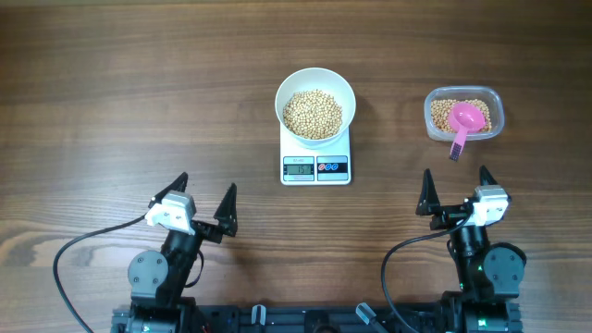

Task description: Scoop item into bowl and weigh 150g on scale

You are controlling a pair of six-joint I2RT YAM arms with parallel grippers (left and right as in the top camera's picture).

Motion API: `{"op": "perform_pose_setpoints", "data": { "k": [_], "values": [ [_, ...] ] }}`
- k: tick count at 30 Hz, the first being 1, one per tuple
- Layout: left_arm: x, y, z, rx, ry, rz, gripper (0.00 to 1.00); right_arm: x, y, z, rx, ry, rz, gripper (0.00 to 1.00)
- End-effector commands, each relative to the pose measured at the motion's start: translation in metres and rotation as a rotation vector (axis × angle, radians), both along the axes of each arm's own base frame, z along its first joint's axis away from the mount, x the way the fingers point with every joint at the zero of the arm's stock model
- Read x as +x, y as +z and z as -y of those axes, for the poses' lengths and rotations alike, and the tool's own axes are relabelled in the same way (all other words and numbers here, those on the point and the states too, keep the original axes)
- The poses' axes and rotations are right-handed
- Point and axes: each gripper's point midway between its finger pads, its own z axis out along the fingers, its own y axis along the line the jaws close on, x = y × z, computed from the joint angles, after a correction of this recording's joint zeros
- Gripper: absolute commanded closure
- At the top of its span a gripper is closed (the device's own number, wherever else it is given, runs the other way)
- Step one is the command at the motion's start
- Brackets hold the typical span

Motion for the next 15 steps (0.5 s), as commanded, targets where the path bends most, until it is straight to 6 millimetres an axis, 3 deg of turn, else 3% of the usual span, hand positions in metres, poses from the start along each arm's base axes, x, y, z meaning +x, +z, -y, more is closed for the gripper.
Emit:
{"op": "perform_pose_setpoints", "data": {
  "k": [1,11,15],
  "values": [
    [0.001,-0.002,-0.004,-0.001,0.017,0.0,0.0,0.0,0.001,0.001,-0.006,-0.009,0.006,0.0],
    [0.004,-0.005,-0.02,0.017,0.112,-0.007,0.0,0.0,0.001,0.001,-0.006,-0.009,0.006,0.0],
    [0.005,-0.005,-0.022,0.167,0.116,0.028,0.0,0.0,0.001,0.001,-0.006,-0.009,0.006,0.0]
  ]
}}
